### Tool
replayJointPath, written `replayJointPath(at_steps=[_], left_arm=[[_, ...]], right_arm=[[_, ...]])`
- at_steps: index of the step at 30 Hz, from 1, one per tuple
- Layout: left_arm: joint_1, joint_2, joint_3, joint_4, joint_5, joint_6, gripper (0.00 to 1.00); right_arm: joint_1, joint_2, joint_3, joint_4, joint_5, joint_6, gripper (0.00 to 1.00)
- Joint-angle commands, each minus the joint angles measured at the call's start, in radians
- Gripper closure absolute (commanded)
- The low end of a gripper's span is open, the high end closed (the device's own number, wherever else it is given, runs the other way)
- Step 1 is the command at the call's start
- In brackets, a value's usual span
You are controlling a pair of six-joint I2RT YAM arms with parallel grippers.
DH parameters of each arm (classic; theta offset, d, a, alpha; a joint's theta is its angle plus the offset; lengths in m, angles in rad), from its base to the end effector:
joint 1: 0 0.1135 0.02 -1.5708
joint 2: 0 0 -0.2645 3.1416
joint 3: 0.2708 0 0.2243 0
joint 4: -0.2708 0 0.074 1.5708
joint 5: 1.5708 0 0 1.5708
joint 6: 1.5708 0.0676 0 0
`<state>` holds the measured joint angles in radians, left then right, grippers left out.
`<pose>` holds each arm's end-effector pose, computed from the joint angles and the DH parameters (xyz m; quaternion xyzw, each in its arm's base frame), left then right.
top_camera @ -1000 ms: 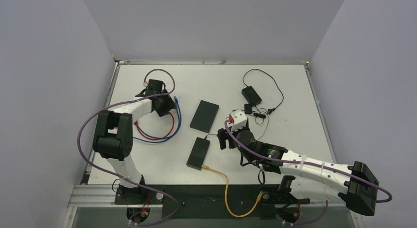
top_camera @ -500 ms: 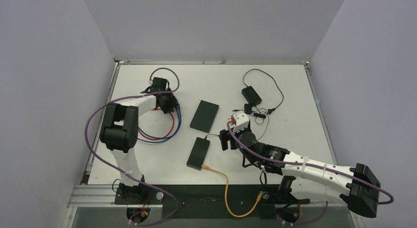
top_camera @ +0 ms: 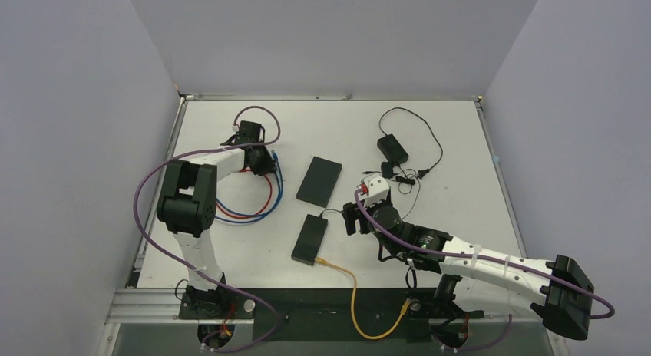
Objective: Insert the plug into the switch port
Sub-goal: Pick up the connector from the center of the board.
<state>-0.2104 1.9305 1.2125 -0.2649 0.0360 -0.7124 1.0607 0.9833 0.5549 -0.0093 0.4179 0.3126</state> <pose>0.3847 -0.0846 0.1463 -0.2326 0.9283 -0.1444 0.2517 0.1303 0.1768 0.2409 -0.1980 0.8090 0.1975 0.5170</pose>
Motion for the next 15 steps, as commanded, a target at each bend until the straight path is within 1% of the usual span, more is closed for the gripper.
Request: replayJointPath(at_steps=[1, 4, 6, 10, 15], left_arm=[[-0.004, 0.026, 0.03, 0.006, -0.028, 0.024, 0.84], [-0.004, 0.036, 0.039, 0.001, -0.027, 0.027, 0.86], [-0.006, 0.041, 0.044, -0.003, -0.028, 0.031, 0.89], [-0.011, 0.043, 0.047, -0.014, -0.039, 0.041, 1.0], [-0.014, 0.012, 0.037, -0.019, -0.054, 0.045, 1.0]], right_arm=[[-0.004, -0.003, 0.0, 0.033, 0.003, 0.021, 0.29], [-0.004, -0.002, 0.0, 0.033, 0.005, 0.022, 0.29], [-0.004, 0.0, 0.0, 0.033, 0.004, 0.024, 0.29], [-0.004, 0.002, 0.0, 0.035, 0.005, 0.027, 0.29], [-0.004, 0.012, 0.006, 0.037, -0.002, 0.029, 0.29]])
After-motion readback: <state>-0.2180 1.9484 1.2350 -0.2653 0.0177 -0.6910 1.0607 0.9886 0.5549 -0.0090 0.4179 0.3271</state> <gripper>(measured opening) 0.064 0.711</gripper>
